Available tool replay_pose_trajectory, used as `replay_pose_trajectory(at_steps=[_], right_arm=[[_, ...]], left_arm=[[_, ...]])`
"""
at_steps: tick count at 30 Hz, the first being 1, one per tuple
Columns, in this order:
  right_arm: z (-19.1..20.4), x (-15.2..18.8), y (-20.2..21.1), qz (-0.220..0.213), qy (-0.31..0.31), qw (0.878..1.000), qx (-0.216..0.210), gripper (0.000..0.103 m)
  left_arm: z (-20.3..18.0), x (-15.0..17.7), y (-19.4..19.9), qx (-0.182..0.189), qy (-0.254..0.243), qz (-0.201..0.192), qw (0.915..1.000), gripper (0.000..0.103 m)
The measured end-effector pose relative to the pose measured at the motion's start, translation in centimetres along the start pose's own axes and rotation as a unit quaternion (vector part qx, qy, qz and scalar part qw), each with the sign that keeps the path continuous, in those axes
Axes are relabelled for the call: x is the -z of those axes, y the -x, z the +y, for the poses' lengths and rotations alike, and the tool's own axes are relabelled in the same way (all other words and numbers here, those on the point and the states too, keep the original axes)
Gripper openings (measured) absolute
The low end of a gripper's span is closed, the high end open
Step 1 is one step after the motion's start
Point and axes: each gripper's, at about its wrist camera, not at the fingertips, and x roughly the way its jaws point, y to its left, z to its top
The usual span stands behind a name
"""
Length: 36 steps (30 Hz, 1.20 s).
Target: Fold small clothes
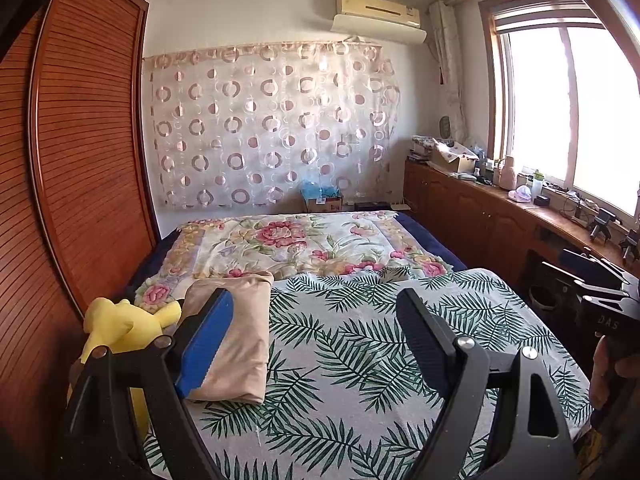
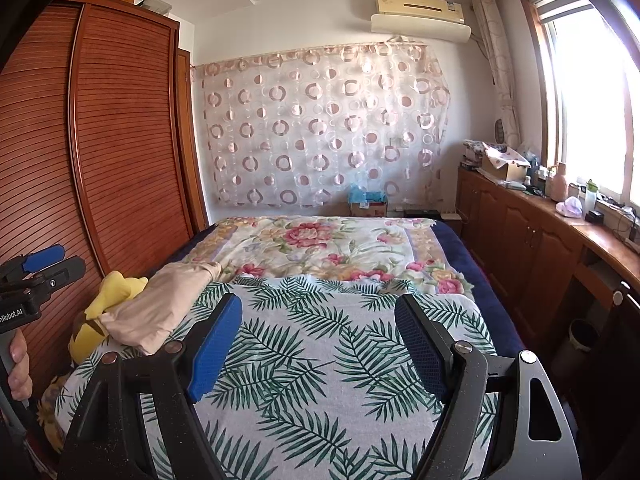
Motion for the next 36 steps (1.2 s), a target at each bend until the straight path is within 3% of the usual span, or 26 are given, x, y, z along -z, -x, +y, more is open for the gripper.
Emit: replay_pose_trajectory(at_steps=[36], right_arm=[[0.23,0.2,-0.05,-0.003,-0.002,1.0,0.001,0.08]], left_arm=[[0.12,0.29,0.15,0.0,-0.002,-0.002,1.0,0.084]])
